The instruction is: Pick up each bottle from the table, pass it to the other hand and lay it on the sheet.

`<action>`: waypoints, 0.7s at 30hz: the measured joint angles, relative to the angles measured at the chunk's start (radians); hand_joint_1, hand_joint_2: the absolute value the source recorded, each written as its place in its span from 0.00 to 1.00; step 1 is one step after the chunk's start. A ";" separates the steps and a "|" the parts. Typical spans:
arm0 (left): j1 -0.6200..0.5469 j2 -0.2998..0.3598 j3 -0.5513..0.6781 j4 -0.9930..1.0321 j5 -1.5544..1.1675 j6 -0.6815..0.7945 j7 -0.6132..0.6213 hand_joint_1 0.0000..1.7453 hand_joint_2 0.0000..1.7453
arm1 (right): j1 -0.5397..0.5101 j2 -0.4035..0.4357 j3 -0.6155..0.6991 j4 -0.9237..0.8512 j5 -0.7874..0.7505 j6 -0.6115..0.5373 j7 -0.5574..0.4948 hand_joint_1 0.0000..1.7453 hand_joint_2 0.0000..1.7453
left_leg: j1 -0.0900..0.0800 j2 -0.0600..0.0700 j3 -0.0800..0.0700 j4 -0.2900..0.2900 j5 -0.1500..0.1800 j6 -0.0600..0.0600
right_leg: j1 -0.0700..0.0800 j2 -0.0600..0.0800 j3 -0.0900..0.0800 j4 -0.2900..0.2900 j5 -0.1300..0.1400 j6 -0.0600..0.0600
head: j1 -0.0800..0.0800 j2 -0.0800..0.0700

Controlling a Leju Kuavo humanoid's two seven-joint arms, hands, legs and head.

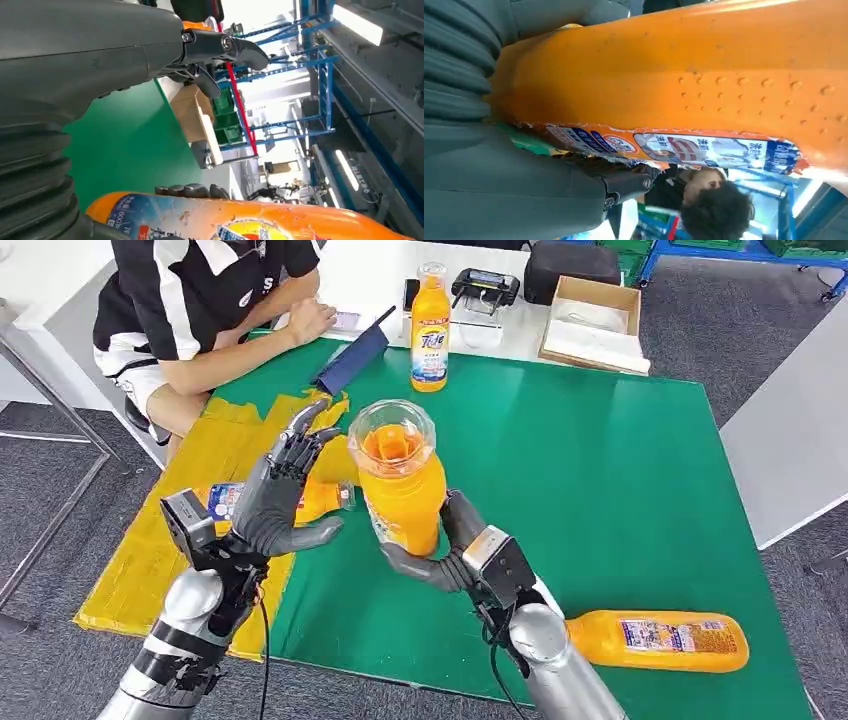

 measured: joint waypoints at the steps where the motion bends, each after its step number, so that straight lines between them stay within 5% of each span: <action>1: 0.002 0.000 0.000 -0.004 -0.003 0.009 -0.001 0.00 1.00 | -0.008 0.000 -0.004 0.011 0.008 -0.028 0.000 1.00 1.00 | 0.000 0.000 0.000 0.000 0.000 0.000 | 0.000 0.000 0.000 0.000 0.000 0.000 | 0.000 0.000; 21: 0.004 0.000 -0.129 -0.044 -0.055 0.014 -0.007 0.00 1.00 | -0.087 0.013 -0.053 0.193 0.118 -0.155 -0.009 1.00 1.00 | 0.000 0.001 0.000 0.000 0.000 0.000 | 0.000 0.000 0.000 0.000 0.000 0.000 | 0.000 0.000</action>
